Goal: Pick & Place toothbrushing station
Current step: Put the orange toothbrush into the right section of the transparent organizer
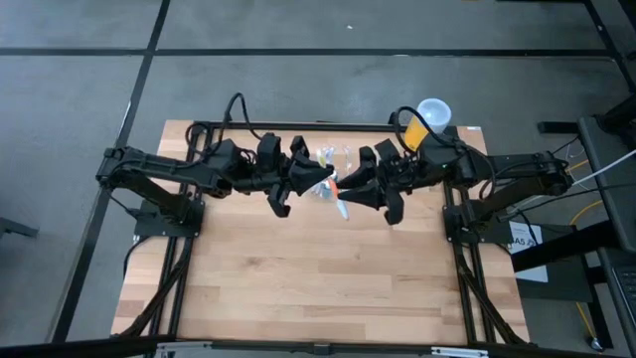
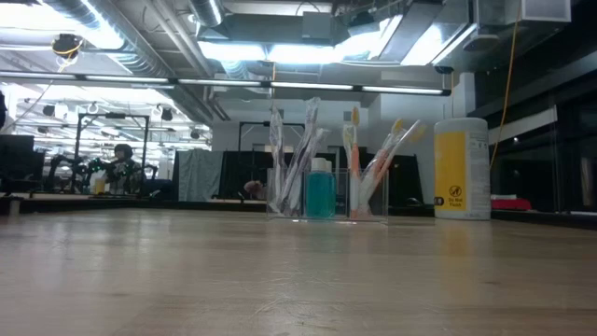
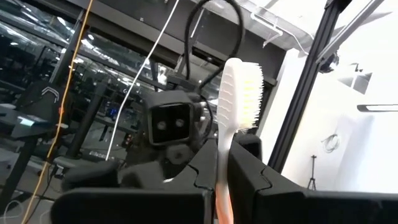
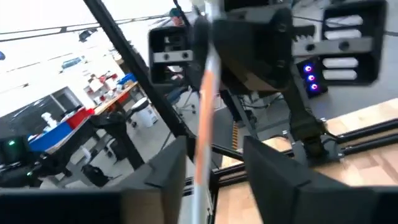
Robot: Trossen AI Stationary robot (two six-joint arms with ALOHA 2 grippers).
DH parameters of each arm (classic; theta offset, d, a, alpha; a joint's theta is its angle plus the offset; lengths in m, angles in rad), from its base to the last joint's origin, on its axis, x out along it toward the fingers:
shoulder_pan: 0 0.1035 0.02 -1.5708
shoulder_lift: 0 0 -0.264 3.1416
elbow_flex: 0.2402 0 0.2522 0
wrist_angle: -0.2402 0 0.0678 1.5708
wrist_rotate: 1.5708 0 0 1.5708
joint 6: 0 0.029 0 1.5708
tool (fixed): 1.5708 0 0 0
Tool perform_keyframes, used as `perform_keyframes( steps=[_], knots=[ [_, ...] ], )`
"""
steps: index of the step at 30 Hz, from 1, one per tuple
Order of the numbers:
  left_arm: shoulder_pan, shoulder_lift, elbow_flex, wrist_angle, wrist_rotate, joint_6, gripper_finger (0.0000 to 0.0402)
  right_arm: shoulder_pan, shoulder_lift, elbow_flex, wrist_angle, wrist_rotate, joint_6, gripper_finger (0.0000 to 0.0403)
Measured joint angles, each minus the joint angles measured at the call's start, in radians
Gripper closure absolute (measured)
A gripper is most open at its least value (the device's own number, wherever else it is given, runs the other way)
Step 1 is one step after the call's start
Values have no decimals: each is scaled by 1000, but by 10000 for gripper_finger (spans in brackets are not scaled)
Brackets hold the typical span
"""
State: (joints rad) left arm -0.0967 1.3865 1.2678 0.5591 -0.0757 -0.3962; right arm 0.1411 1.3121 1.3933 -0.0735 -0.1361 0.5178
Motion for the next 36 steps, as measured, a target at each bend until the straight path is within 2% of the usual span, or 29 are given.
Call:
perform_keyframes(
  steps=[4,11,16,22,25,30,34,36],
  knots=[
    [0,-1,0,8,3,0,390,0,-2,0,-5,13,13,214],
    [0,-14,-1,-32,-20,37,390,1,-25,0,-32,14,10,211],
    [0,-38,-1,-159,-128,106,390,24,-72,0,-156,49,10,228],
    [0,-57,-1,-393,-358,235,390,91,-123,0,-304,123,19,233],
    [0,-50,-1,-514,-409,279,390,129,-135,0,-338,165,31,233],
    [-1,10,-1,-489,-438,299,390,202,-150,0,-358,261,62,233],
    [5,77,0,-407,-569,214,390,254,-165,0,-367,329,73,233],
    [10,128,-1,-372,-598,178,390,285,-173,0,-375,367,74,233]
  ],
)
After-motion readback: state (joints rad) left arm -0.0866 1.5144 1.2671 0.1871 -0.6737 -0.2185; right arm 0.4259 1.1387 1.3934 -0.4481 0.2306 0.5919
